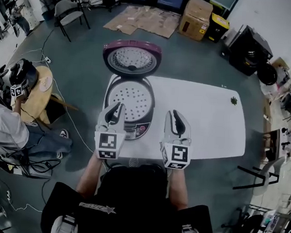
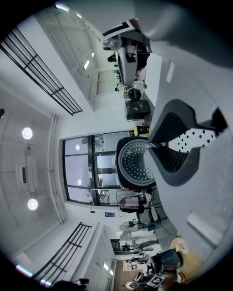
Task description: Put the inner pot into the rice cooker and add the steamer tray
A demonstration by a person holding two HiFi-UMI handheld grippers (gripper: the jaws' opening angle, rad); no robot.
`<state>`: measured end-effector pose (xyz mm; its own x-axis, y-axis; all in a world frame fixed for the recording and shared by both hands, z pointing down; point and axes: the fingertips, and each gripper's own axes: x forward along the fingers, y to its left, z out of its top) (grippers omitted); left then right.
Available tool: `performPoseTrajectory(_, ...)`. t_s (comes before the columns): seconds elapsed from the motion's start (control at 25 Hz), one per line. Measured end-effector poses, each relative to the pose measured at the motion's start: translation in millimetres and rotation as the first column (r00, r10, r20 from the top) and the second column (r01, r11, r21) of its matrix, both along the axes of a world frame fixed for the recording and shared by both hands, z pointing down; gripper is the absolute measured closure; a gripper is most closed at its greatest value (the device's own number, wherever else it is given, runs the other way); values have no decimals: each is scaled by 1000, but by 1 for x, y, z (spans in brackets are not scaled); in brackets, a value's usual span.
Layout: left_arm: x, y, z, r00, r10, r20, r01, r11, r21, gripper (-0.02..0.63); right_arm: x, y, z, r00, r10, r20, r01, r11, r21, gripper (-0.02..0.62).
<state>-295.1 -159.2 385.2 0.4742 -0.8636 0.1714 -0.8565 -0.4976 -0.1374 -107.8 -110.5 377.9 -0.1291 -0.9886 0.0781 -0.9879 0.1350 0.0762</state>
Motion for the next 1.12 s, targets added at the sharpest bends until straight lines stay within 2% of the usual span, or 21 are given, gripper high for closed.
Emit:
performPoseTrajectory(0.16,2,16,14,1000,14,-22,-15,999,-36,591,2,22,10,1000,15,18,-15,1000,0,588)
performPoseTrajectory(1.12,3,30,10,1000,14,-3,-14,999,-29,597,8,26,10,999,7,46,-7,1000,-4,589)
